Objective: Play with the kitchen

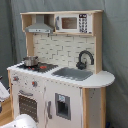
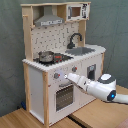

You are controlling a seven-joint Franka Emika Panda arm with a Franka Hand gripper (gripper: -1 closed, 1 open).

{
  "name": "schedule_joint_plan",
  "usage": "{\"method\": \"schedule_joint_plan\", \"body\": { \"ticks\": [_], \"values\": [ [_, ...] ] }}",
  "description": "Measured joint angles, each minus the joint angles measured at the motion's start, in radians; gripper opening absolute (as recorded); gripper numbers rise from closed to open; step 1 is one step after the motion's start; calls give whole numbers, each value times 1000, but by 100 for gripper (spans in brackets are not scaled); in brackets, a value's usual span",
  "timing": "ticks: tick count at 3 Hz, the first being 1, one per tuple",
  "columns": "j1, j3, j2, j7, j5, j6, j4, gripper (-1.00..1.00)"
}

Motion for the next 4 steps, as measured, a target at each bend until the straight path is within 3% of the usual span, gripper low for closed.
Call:
{"method": "schedule_joint_plan", "body": {
  "ticks": [2, 3, 4],
  "values": [
    [-135, -8, 0, 25, 2, 168, 16, 100],
    [-205, -1, 0, 56, 2, 213, 67, 100],
    [-290, 17, 0, 68, 2, 216, 118, 100]
  ]
}}
